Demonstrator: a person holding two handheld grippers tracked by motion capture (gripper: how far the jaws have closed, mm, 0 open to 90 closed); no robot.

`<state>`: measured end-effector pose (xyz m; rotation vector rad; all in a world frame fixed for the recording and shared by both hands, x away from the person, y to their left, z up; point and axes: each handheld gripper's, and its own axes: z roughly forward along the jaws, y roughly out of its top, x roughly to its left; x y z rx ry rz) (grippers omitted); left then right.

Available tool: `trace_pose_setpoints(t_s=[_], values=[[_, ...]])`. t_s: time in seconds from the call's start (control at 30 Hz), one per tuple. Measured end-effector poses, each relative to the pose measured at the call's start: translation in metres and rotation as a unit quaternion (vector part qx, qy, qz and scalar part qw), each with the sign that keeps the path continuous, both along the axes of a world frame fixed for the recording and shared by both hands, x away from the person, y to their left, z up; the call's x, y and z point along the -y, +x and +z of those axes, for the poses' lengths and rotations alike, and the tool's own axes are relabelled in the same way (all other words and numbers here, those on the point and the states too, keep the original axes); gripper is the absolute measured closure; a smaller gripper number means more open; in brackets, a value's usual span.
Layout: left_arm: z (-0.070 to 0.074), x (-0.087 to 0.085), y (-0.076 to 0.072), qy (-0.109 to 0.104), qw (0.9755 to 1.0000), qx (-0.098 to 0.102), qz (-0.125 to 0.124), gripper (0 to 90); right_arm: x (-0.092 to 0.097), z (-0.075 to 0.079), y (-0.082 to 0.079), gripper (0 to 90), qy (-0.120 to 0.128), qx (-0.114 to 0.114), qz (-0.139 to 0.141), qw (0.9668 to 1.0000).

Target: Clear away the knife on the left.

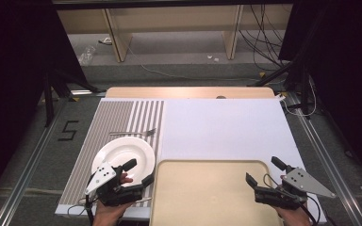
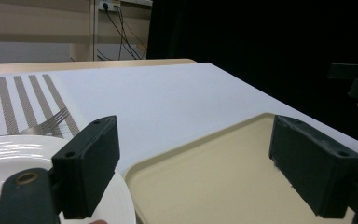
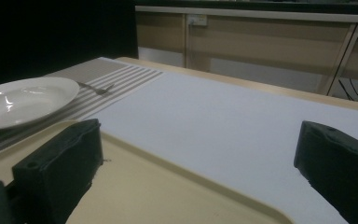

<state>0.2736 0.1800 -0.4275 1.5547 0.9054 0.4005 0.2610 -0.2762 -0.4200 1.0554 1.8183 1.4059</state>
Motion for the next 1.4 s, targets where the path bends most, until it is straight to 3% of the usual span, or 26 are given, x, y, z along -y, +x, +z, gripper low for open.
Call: trace_pose_setpoints(t_s=[0.6,0.87,1.0,1.03,1.4], values=[[0.005,-0.005,0.000,0.011,0.9999,0.008,0.006,15.8,0.000,0.000,0.000,4.5,-0.001,0.006,0.002,1.0000],[0.010,-0.010,0.002,0.043,0.9990,0.007,-0.003,15.8,-0.001,0.000,-0.001,4.9,0.003,0.005,0.009,0.9999],[0.014,-0.012,0.004,0.074,0.9968,-0.008,-0.027,16.0,-0.001,0.000,-0.001,5.3,0.000,0.007,0.011,0.9999],[0.016,-0.013,0.005,0.091,0.9948,-0.019,-0.043,16.2,-0.001,0.000,-0.001,5.6,-0.001,0.007,0.011,0.9999],[0.024,-0.021,0.006,0.136,0.9882,-0.035,-0.061,16.4,-0.002,-0.001,-0.001,6.1,-0.008,0.001,0.016,0.9998]])
